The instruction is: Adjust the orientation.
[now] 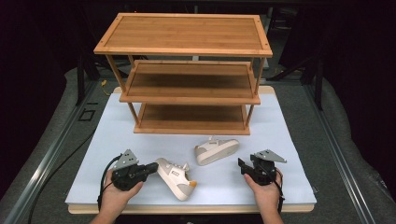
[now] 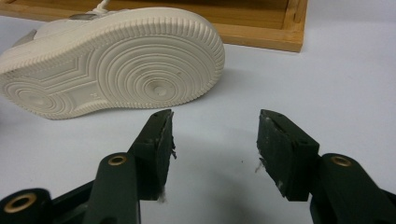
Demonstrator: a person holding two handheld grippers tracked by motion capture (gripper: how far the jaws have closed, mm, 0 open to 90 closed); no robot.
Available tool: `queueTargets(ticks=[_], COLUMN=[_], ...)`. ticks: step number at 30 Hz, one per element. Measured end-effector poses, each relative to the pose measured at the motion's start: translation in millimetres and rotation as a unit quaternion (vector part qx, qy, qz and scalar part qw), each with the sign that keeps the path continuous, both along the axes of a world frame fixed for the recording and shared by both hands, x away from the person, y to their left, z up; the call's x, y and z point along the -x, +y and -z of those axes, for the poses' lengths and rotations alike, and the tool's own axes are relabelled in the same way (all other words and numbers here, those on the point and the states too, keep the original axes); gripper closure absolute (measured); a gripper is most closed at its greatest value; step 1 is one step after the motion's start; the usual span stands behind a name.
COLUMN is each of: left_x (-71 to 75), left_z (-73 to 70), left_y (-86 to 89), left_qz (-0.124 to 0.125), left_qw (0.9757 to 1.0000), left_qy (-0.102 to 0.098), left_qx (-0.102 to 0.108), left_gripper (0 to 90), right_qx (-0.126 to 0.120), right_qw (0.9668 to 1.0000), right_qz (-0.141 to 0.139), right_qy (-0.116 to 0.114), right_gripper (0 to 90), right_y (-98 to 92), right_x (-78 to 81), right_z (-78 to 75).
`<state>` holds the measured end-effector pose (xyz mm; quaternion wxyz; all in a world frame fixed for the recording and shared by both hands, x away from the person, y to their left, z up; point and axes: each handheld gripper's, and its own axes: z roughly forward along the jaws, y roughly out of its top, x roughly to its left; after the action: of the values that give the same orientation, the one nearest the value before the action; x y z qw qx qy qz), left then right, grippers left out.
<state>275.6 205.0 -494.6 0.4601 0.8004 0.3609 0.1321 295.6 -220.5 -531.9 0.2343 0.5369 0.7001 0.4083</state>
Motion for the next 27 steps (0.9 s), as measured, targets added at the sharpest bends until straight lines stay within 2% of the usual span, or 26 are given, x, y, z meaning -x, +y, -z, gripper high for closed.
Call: queueTargets(ticks=[3,6,7,8,9,10,12,13,16,20,23,25,26,27], left_x=[2.3,4.0,4.8,5.8,5.6,5.6,2.6,-2.3,-8.9,-14.0,-14.9,-12.2,-10.2,-6.3], left_z=[2.1,5.3,6.9,12.0,15.9,15.9,23.0,27.0,26.4,28.3,28.2,26.7,25.6,23.2], left_y=[5.9,11.4,13.5,17.9,19.7,19.7,22.5,21.0,17.2,12.5,12.5,13.9,14.8,16.1], left_qz=[-0.007,-0.019,-0.023,-0.033,-0.037,-0.037,-0.042,-0.039,-0.041,-0.044,-0.045,-0.056,-0.058,-0.059], left_qw=[0.9999,0.9996,0.9994,0.9986,0.9980,0.9980,0.9971,0.9969,0.9975,0.9976,0.9975,0.9969,0.9969,0.9968], left_qy=[0.009,0.019,0.020,0.028,0.037,0.037,0.055,0.064,0.055,0.053,0.053,0.053,0.053,0.054], left_qx=[-0.001,-0.007,-0.014,-0.032,-0.035,-0.035,-0.034,-0.024,-0.020,-0.011,-0.012,-0.009,-0.007,-0.003], left_gripper=[86.1,87.1,87.1,87.4,87.4,87.4,87.5,86.2,85.7,85.3,83.8,76.8,67.5,67.5], right_qx=[0.000,-0.003,-0.002,-0.003,-0.003,-0.003,-0.003,-0.004,-0.004,-0.003,-0.006,-0.006,-0.008,-0.008], right_qw=[1.0000,1.0000,1.0000,1.0000,1.0000,1.0000,1.0000,1.0000,1.0000,1.0000,1.0000,1.0000,1.0000,1.0000], right_qz=[0.001,0.003,0.004,0.005,0.005,0.005,0.004,0.003,0.002,0.003,0.003,0.003,0.004,0.004], right_qy=[0.007,0.004,0.003,0.001,-0.001,-0.001,-0.001,-0.001,0.001,0.004,0.002,0.002,0.003,0.003], right_gripper=[45.3,45.3,45.3,45.4,45.4,45.4,45.4,45.4,45.4,45.4,45.3,45.3,45.2,45.2], right_y=[-0.8,-1.6,-1.7,-1.8,-1.8,-1.8,-1.5,-0.9,-0.1,-0.6,-0.8,-1.5,-2.2,-2.2], right_x=[0.6,0.9,1.2,1.7,1.6,1.6,1.3,0.8,0.9,0.7,0.1,-0.1,0.4,0.4], right_z=[-0.6,-0.7,-0.9,-1.3,-1.3,-1.3,-1.3,-1.1,-1.2,-0.7,0.1,-0.1,-0.6,-0.6])
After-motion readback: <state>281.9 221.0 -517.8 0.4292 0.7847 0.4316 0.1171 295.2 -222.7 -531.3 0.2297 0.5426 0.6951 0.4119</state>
